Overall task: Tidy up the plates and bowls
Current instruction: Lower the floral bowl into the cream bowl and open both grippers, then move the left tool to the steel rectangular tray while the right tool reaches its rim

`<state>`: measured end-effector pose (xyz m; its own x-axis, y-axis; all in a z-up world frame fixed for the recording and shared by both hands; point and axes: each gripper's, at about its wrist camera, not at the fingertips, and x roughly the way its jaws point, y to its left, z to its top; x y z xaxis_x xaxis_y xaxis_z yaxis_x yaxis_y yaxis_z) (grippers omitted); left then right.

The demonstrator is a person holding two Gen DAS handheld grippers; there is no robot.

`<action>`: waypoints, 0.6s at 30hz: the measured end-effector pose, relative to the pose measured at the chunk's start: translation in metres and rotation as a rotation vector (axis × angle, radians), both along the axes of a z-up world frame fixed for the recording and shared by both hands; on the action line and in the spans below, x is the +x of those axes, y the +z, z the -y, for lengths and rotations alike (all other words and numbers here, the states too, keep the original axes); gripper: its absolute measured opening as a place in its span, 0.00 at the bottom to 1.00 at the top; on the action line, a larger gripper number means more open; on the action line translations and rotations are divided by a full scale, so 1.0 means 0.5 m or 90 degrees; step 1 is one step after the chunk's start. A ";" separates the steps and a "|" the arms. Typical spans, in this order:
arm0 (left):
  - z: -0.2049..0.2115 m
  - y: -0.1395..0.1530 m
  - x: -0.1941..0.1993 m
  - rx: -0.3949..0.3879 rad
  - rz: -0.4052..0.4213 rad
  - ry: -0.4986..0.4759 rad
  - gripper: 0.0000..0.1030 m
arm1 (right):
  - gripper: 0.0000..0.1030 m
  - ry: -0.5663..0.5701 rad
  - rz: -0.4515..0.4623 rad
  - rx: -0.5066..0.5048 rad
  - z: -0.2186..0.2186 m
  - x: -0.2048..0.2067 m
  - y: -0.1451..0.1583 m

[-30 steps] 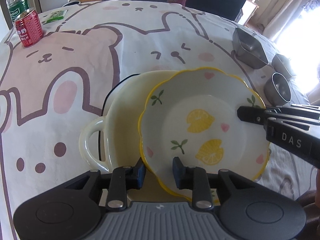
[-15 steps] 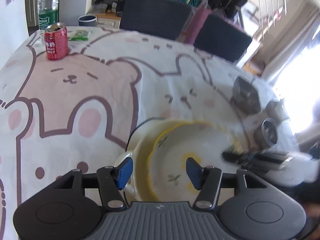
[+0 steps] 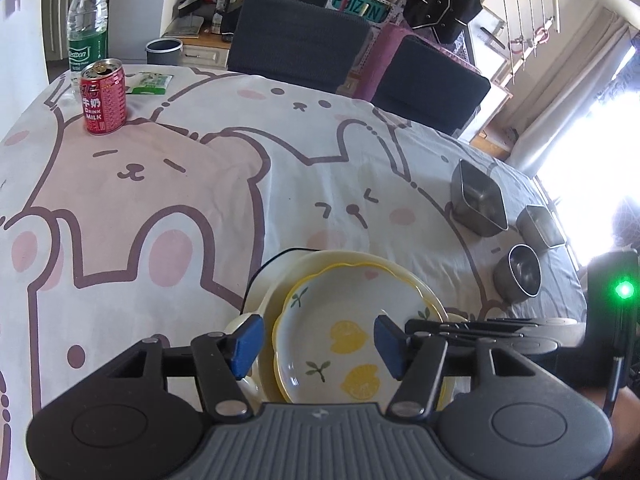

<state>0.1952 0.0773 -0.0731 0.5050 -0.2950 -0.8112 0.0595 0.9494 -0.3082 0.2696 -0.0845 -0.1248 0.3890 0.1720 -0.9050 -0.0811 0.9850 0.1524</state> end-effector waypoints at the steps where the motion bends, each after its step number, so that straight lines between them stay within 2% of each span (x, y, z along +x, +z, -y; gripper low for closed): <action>1: 0.002 0.000 0.000 0.002 0.000 -0.002 0.64 | 0.12 -0.001 -0.002 0.002 0.000 0.000 -0.001; 6: 0.006 -0.001 -0.001 0.011 -0.001 -0.008 0.65 | 0.14 0.003 -0.019 0.001 -0.002 0.005 0.000; 8: 0.006 -0.002 0.000 0.013 -0.003 -0.006 0.65 | 0.18 0.002 -0.030 0.006 -0.002 0.006 0.002; 10: 0.004 -0.003 0.001 0.015 -0.004 -0.005 0.65 | 0.34 -0.001 -0.037 0.028 0.002 0.005 0.006; 11: 0.004 -0.003 0.001 0.016 -0.005 -0.004 0.66 | 0.39 -0.004 -0.039 0.039 0.004 0.004 0.009; 13: 0.003 -0.003 0.000 0.017 -0.005 -0.003 0.66 | 0.57 0.000 -0.017 0.050 0.004 -0.002 0.028; 16: 0.004 -0.001 -0.003 0.021 -0.005 -0.003 0.66 | 0.72 0.005 0.008 0.051 0.004 -0.014 0.053; 18: 0.005 0.003 -0.005 0.023 -0.004 -0.004 0.66 | 0.73 0.004 0.022 0.019 0.006 -0.023 0.062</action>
